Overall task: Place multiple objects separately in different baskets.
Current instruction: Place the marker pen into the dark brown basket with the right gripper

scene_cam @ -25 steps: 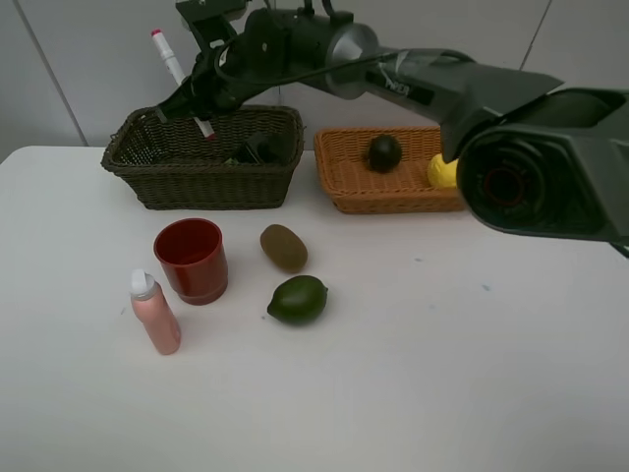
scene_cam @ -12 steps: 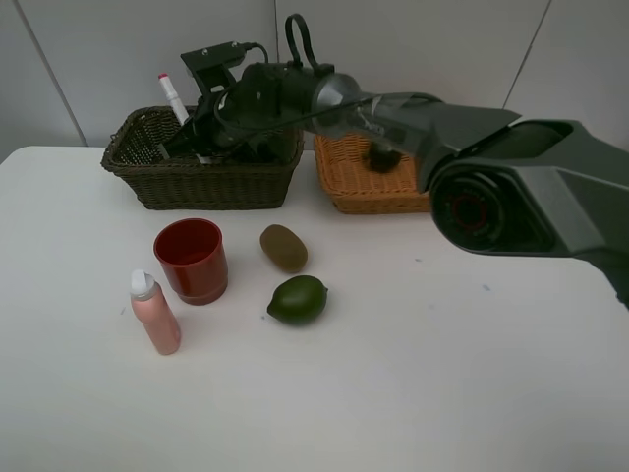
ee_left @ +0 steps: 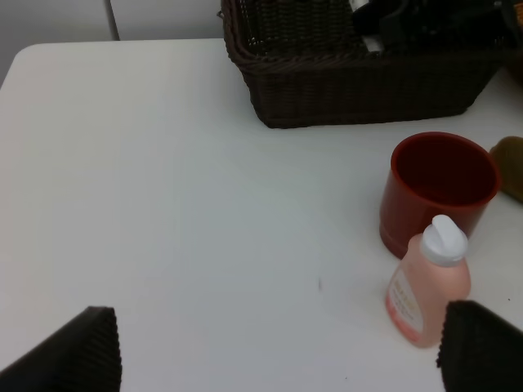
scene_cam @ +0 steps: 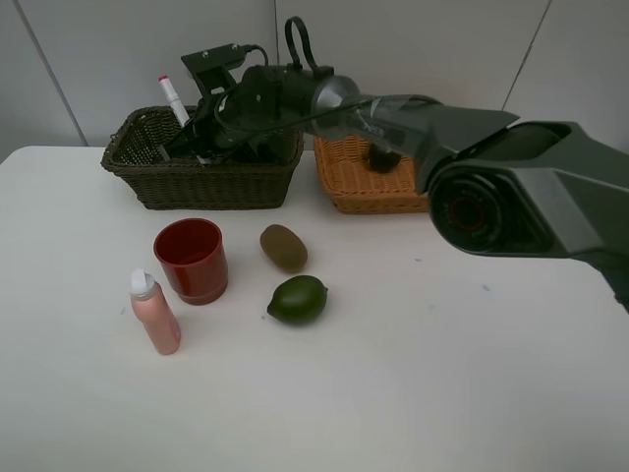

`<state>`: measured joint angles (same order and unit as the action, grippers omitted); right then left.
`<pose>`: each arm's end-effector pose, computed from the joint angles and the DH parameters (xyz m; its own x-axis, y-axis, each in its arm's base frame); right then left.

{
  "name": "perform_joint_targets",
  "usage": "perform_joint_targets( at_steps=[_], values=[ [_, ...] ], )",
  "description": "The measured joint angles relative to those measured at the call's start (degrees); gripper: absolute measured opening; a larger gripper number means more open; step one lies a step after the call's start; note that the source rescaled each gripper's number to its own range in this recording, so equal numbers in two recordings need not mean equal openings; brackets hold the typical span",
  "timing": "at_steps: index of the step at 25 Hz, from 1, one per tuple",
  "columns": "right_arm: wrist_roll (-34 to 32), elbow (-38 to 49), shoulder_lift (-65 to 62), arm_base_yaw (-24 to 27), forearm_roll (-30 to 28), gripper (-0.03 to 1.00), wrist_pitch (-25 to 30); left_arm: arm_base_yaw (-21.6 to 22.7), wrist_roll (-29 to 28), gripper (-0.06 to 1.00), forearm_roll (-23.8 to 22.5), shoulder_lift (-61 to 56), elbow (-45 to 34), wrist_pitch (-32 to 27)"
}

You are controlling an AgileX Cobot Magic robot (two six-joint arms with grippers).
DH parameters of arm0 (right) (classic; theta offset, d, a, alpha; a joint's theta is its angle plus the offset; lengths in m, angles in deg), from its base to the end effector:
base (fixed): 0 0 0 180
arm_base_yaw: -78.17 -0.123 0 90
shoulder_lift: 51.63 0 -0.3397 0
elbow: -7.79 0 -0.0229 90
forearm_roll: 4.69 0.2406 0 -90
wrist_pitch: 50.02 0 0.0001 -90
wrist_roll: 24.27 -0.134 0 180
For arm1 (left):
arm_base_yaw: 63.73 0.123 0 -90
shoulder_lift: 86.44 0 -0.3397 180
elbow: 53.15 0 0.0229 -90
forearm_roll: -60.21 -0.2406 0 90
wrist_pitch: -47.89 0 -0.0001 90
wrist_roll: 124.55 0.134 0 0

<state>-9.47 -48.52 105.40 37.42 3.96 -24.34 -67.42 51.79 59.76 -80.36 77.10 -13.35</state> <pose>0.4953 0.4383 0.1544 -0.3593 -0.4700 -0.8062 -0.7405 0.6694 -0.0602 -0.0322 0.0030 0.2520 -0.4568 -0.0307 -0.8890 0.0309 0.9983 -0.0504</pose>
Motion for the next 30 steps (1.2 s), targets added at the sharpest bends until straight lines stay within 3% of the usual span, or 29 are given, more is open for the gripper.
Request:
perform_joint_targets(
  at_steps=[5,7,9,12,15,25,30],
  values=[
    [0.0,0.0,0.0,0.0,0.06,0.0,0.85,0.0,0.0,1.0,0.0,0.0,0.0,0.0],
    [0.0,0.0,0.0,0.0,0.06,0.06,1.63,0.0,0.0,1.0,0.0,0.0,0.0,0.0],
    [0.0,-0.04,0.0,0.0,0.06,0.24,2.02,0.0,0.0,1.0,0.0,0.0,0.0,0.0],
    [-0.06,-0.04,0.0,0.0,0.06,0.72,2.13,0.0,0.0,1.0,0.0,0.0,0.0,0.0],
    [-0.25,-0.11,0.0,0.0,0.01,0.93,1.44,0.0,0.0,1.0,0.0,0.0,0.0,0.0],
    [-0.3,-0.11,-0.16,0.0,0.07,0.99,1.49,0.0,0.0,1.0,0.0,0.0,0.0,0.0],
    [-0.25,-0.11,-1.82,0.0,-2.0,1.0,4.34,0.0,0.0,1.0,0.0,0.0,0.0,0.0]
  ],
)
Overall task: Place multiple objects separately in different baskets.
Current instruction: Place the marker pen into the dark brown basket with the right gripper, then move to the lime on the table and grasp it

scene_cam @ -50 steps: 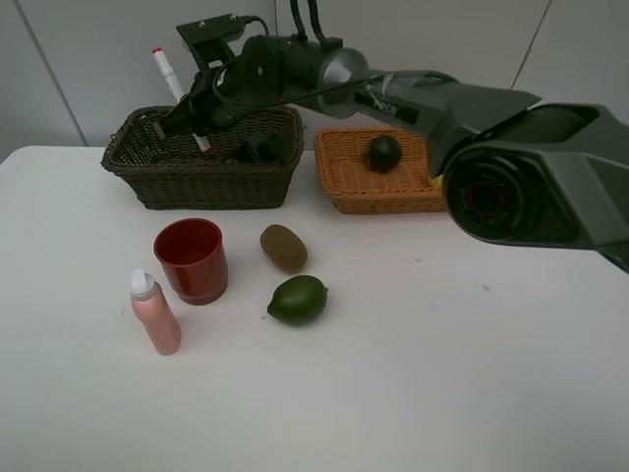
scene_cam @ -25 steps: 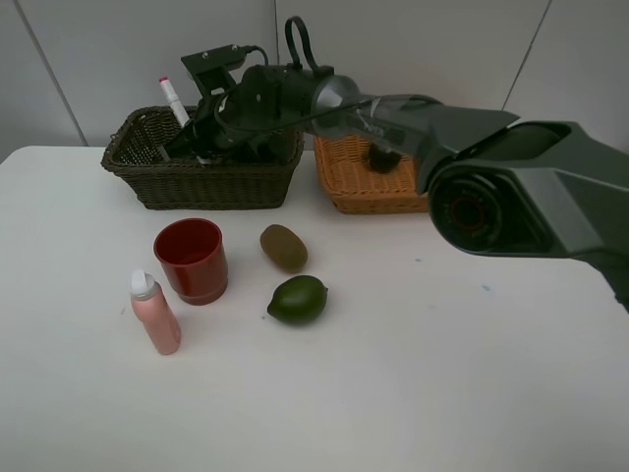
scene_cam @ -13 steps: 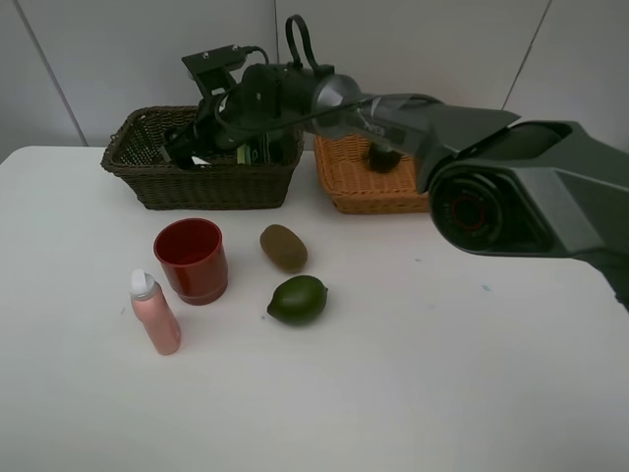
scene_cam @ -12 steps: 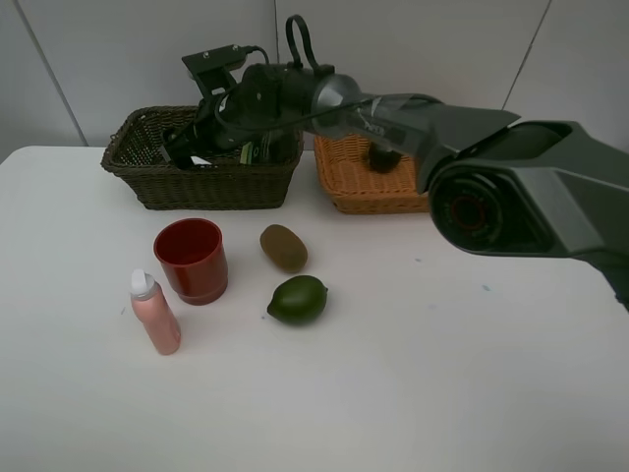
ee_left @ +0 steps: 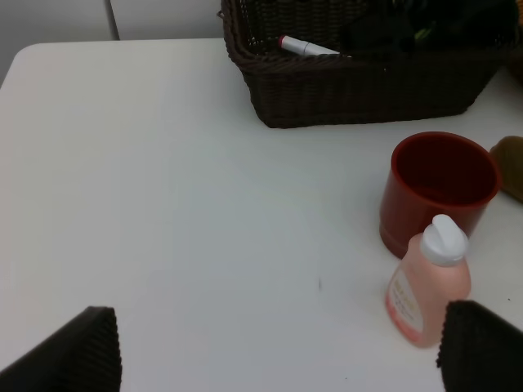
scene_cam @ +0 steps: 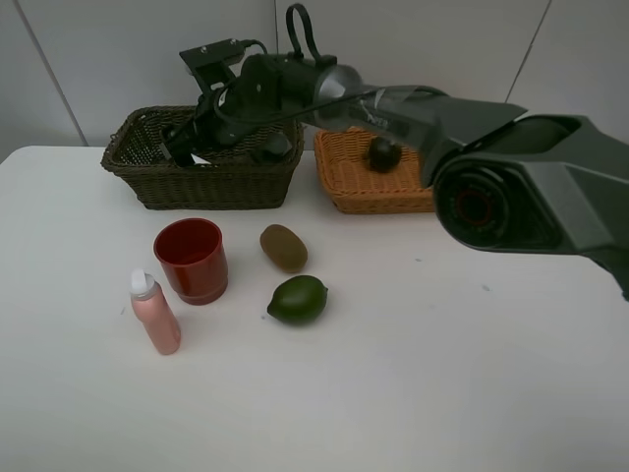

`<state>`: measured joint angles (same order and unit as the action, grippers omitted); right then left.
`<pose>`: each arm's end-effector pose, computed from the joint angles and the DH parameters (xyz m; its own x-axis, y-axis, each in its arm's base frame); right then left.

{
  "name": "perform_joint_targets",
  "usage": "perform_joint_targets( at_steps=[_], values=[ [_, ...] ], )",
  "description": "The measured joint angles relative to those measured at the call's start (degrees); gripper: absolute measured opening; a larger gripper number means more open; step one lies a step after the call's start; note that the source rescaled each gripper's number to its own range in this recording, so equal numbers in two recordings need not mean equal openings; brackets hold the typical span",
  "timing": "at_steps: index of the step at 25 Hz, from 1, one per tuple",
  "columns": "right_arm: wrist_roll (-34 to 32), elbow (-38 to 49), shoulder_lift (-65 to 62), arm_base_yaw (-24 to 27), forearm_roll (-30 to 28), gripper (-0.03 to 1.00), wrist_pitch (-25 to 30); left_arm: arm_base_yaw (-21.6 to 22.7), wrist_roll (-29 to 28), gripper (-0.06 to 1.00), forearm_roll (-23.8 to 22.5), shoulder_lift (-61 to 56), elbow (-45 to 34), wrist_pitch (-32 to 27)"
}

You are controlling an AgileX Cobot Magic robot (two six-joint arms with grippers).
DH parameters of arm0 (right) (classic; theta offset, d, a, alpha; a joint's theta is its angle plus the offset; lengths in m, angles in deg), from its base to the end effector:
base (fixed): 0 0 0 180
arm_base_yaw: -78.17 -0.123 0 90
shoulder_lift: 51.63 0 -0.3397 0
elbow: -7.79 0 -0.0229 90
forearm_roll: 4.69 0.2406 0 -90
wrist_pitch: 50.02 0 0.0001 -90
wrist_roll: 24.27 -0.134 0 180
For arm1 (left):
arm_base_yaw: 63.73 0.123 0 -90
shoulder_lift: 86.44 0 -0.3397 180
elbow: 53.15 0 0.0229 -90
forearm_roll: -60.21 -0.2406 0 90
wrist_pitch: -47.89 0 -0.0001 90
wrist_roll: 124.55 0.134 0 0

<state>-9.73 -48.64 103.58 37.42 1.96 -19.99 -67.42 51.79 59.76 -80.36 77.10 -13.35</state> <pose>0.4904 0.4329 0.1677 -0.3629 -0.5137 -0.7774 -0.7501 0.6560 -0.0834 -0.0322 0.0030 0.2520 -0.4568 -0.0307 -0.8890 0.0309 0.9983 -0.0504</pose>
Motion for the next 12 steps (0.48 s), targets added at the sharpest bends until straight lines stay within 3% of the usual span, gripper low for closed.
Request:
perform_joint_targets(
  at_steps=[7,12],
  values=[
    [0.0,0.0,-7.36,0.0,-6.65,1.0,7.28,0.0,0.0,1.0,0.0,0.0,0.0,0.0],
    [1.42,0.0,-12.77,0.0,-11.26,1.0,18.87,0.0,0.0,1.0,0.0,0.0,0.0,0.0]
  ],
)
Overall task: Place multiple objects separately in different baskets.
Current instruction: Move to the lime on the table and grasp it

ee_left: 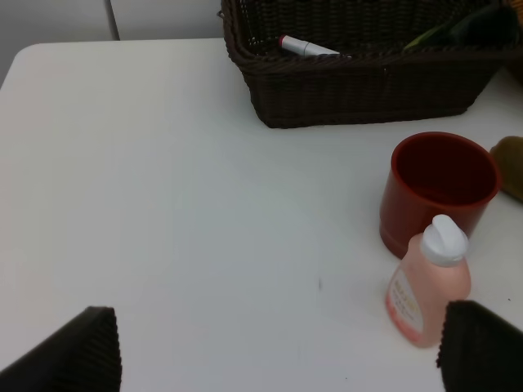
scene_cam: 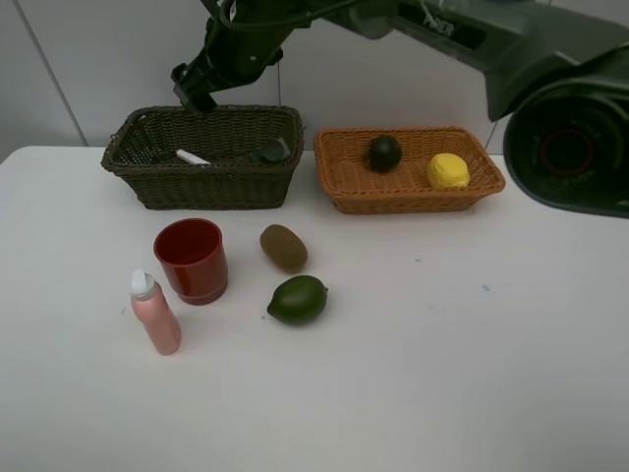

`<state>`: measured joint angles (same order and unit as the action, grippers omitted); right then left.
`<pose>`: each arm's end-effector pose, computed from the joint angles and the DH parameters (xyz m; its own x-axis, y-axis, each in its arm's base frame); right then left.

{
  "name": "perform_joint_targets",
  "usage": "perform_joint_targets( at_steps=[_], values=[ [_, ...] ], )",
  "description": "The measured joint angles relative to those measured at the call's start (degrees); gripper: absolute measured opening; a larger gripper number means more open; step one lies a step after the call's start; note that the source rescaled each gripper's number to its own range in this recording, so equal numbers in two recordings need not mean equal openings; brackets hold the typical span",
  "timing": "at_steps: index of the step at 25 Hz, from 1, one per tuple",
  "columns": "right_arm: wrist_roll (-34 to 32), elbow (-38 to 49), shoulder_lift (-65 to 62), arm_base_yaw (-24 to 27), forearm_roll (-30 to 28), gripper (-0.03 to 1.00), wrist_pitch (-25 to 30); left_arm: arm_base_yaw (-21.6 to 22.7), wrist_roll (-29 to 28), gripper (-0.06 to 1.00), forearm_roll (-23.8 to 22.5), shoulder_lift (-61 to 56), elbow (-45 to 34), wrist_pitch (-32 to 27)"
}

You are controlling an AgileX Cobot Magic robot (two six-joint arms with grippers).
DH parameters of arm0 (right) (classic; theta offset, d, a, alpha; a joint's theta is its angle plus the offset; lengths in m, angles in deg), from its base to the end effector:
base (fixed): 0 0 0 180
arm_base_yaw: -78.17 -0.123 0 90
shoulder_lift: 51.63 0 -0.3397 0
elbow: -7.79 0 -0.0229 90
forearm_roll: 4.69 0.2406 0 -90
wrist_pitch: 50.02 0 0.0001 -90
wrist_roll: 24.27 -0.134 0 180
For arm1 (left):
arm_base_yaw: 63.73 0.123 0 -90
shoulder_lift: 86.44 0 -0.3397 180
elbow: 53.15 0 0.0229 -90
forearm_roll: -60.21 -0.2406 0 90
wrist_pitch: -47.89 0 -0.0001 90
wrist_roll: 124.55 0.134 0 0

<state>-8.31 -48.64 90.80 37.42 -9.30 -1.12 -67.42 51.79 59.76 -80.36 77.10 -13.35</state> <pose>0.4617 0.3871 0.2754 -0.3033 -0.6902 -0.6570 -0.7591 0.5918 -0.2713 -0.0322 0.0030 0.2520 -0.4568 -0.0307 -0.8890 0.0309 0.9983 -0.0504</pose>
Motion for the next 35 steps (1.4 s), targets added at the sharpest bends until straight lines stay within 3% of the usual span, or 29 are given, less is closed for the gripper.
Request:
perform_joint_targets(
  at_steps=[6,8,12,17,31,35],
  values=[
    [0.31,0.0,-5.05,0.0,-0.78,1.0,17.94,0.0,0.0,1.0,0.0,0.0,0.0,0.0],
    [0.31,0.0,-5.94,0.0,0.8,1.0,20.34,0.0,0.0,1.0,0.0,0.0,0.0,0.0],
    [0.31,1.57,-7.9,0.0,4.61,1.0,20.82,0.0,0.0,1.0,0.0,0.0,0.0,0.0],
    [0.31,6.83,-10.44,-0.21,5.1,1.0,20.79,0.0,0.0,1.0,0.0,0.0,0.0,0.0],
    [0.31,38.08,-18.89,-1.4,8.92,0.96,21.19,0.0,0.0,1.0,0.0,0.0,0.0,0.0],
    [0.31,43.57,-19.14,-3.32,8.73,0.94,18.23,0.0,0.0,1.0,0.0,0.0,0.0,0.0]
  ],
)
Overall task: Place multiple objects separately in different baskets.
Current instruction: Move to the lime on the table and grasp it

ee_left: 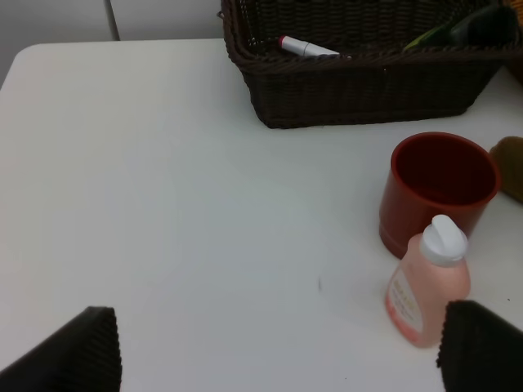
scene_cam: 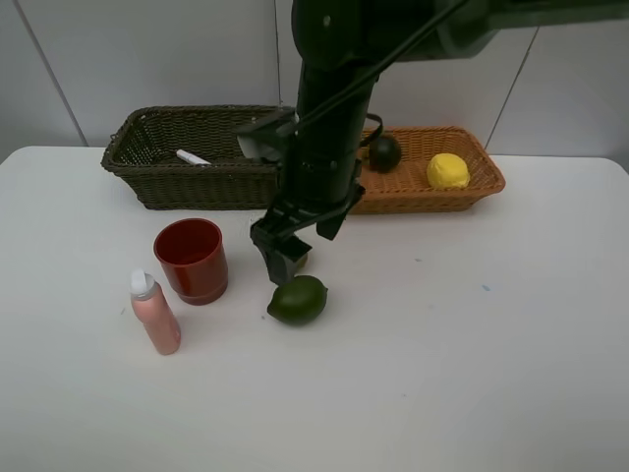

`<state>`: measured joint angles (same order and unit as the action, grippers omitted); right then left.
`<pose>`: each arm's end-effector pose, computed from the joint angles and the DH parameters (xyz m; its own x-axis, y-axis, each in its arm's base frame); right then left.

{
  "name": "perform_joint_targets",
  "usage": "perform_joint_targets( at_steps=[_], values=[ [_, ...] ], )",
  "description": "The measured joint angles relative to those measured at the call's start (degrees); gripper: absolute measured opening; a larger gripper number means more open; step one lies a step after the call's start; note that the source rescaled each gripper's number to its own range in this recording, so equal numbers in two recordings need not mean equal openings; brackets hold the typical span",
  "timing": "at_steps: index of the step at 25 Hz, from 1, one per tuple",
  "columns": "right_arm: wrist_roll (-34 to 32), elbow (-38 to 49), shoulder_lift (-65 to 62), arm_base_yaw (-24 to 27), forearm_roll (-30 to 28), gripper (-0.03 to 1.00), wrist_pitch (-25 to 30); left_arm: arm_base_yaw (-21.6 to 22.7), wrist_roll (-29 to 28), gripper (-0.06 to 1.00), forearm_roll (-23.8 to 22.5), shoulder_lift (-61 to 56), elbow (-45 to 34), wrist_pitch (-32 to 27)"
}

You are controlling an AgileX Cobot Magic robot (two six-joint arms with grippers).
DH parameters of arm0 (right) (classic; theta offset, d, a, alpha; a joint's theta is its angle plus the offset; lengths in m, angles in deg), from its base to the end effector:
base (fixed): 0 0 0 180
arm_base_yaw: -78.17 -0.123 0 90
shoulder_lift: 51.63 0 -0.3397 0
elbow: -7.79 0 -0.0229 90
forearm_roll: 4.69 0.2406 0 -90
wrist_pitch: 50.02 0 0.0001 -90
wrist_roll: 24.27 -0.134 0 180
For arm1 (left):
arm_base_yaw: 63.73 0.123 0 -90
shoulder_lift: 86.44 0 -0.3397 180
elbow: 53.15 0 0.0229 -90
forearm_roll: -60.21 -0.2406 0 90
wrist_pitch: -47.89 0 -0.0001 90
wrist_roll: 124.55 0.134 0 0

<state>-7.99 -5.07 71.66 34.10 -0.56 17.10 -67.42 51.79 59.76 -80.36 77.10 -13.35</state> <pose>0.2996 0.3024 0.2109 -0.5181 -0.8533 -0.0590 -0.8552 0.5156 0.0531 -0.0322 0.0030 0.2520 -0.4568 -0.0307 -0.8890 0.0309 0.9983 -0.0504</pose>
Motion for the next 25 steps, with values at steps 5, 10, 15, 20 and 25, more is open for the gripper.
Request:
perform_joint_targets(
  at_steps=[5,10,15,20,25],
  values=[
    [0.0,6.03,0.0,-1.76,0.25,0.94,-8.27,0.0,0.0,1.0,0.0,0.0,0.0,0.0],
    [0.0,9.8,0.0,-2.89,-0.61,0.94,-15.61,0.0,0.0,1.0,0.0,0.0,0.0,0.0],
    [0.0,12.77,0.0,-2.89,-2.48,0.94,-20.69,0.0,0.0,1.0,0.0,0.0,0.0,0.0],
    [0.0,13.7,0.74,-2.89,-3.16,0.94,-23.37,0.0,0.0,1.0,0.0,0.0,0.0,0.0],
    [0.0,13.86,3.04,-2.89,-3.31,0.94,-24.39,0.0,0.0,1.0,0.0,0.0,0.0,0.0]
  ],
)
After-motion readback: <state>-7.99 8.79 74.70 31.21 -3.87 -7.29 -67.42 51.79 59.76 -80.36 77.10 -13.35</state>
